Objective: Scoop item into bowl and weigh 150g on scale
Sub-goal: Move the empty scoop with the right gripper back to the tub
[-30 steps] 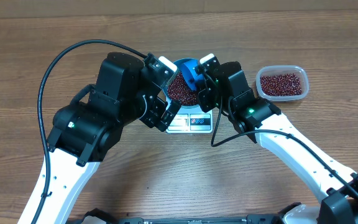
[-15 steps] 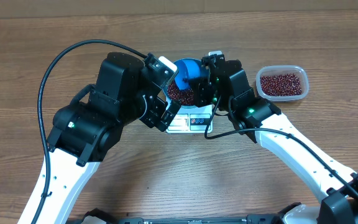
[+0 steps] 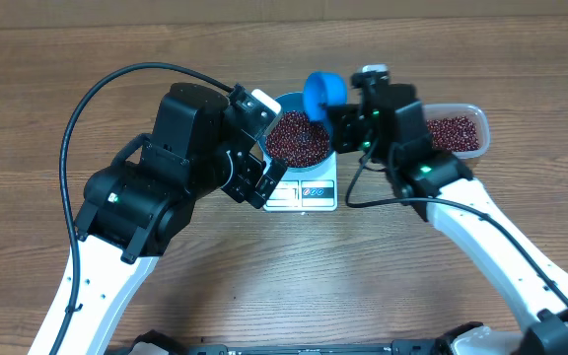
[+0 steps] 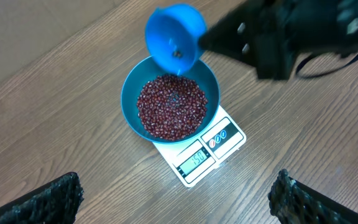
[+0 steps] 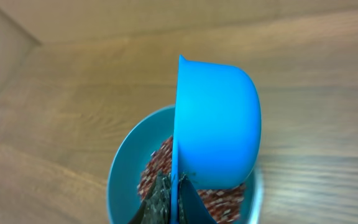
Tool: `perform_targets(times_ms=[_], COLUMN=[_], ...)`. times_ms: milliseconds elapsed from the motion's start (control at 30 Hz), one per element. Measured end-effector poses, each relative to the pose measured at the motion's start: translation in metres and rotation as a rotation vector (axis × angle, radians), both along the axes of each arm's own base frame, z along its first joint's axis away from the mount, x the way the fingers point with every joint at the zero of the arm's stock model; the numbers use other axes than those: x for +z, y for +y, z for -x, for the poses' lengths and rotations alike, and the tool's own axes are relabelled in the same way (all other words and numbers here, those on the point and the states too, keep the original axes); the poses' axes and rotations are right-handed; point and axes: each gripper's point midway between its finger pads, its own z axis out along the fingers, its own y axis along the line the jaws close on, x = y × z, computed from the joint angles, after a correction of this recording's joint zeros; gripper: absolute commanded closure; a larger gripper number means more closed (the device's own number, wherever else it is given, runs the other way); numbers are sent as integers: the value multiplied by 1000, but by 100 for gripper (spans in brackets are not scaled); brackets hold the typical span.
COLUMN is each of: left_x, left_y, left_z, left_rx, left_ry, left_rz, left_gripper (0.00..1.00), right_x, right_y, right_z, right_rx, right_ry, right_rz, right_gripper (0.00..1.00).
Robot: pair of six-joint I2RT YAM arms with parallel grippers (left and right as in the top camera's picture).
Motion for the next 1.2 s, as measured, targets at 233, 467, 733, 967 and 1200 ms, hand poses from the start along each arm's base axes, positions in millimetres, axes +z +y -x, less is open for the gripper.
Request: perform_targets(times_ms=[233, 467, 733, 967, 1200], left_x=[0, 0, 0, 0, 0], left_y=[0, 0, 0, 0, 0], left_z=[0, 0, 0, 0, 0], left_rx=[0, 0, 0, 0, 0], left_ry=[0, 0, 0, 0, 0], left_rz=[0, 0, 0, 0, 0], left_gripper=[1, 0, 0, 0, 0], right_x=[4, -2, 1, 5, 11], right_y=[-64, -135, -179, -197, -218], right_z=[1, 7, 15, 17, 21], right_rx=[-159, -321, -386, -322, -337], right_ry=[27, 62, 43, 12, 19], right_rz=[76, 234, 487, 743, 926], right_gripper=[96, 96, 95, 96, 96])
